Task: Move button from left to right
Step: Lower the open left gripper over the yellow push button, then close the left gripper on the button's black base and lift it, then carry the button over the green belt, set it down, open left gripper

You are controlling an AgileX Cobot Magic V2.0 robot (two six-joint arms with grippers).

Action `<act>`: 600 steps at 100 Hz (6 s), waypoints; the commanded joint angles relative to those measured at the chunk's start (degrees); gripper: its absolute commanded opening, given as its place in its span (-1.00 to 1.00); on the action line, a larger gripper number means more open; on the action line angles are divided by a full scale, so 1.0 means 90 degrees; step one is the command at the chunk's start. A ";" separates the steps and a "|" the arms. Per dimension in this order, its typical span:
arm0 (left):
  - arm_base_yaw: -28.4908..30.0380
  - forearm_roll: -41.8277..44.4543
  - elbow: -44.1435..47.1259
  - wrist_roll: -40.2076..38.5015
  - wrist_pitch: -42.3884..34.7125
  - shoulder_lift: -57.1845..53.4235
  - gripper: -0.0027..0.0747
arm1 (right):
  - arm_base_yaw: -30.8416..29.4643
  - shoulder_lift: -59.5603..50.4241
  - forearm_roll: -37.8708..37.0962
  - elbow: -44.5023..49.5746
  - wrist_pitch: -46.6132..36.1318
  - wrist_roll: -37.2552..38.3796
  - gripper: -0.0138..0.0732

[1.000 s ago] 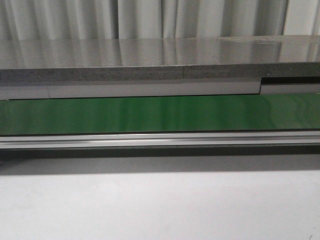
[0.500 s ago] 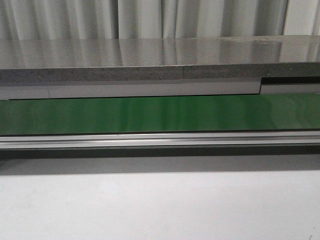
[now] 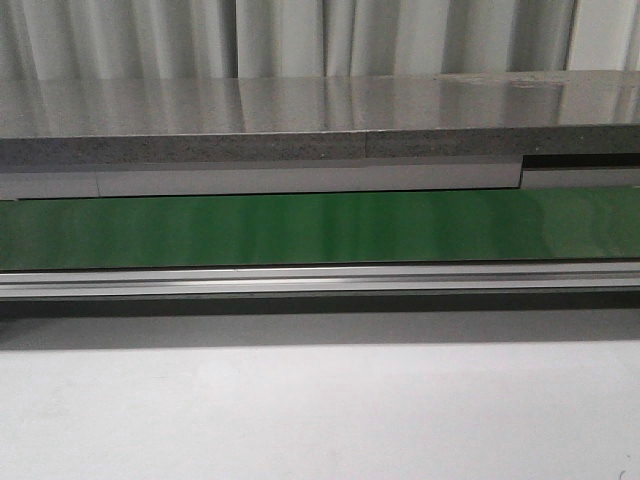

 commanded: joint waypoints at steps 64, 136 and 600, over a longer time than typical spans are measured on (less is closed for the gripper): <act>-0.0001 0.2695 -0.0209 -0.2165 0.0334 0.1717 0.72 | -0.0054 -0.0118 -0.0071 -0.0092 -0.0535 -0.0029 -0.84; 0.2640 0.1591 -0.2196 -0.0799 -0.0355 0.5873 0.72 | -0.0054 -0.0118 -0.0071 -0.0092 -0.0531 -0.0029 -0.84; 0.0264 -0.0385 0.2035 0.0042 -0.4137 0.0635 0.38 | -0.0054 -0.0118 -0.0071 -0.0092 -0.0528 -0.0029 -0.84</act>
